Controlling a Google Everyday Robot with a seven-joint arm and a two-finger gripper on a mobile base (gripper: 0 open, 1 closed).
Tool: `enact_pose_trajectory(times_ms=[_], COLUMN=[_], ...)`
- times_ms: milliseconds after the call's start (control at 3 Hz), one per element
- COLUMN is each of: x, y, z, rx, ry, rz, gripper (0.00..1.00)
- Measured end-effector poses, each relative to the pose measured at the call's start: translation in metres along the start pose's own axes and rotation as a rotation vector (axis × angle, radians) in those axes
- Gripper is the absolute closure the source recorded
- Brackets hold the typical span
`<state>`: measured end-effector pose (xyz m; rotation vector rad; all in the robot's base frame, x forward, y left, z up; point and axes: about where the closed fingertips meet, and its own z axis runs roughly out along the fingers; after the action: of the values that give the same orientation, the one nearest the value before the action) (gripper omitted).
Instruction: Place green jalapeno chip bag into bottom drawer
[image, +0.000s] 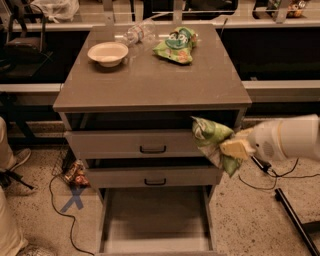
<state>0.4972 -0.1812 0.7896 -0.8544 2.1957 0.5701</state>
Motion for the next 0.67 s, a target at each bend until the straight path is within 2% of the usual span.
enact_pose_trajectory(times_ms=[333,667], x=[0.0106,0.0108], y=[-0.0016,-0.0013], z=[-0.018,-0.0174], rx=[0.009,0.008], ry=[-0.063,-0.064], rz=[0.093,0.094], gripper=[1.0,1.0])
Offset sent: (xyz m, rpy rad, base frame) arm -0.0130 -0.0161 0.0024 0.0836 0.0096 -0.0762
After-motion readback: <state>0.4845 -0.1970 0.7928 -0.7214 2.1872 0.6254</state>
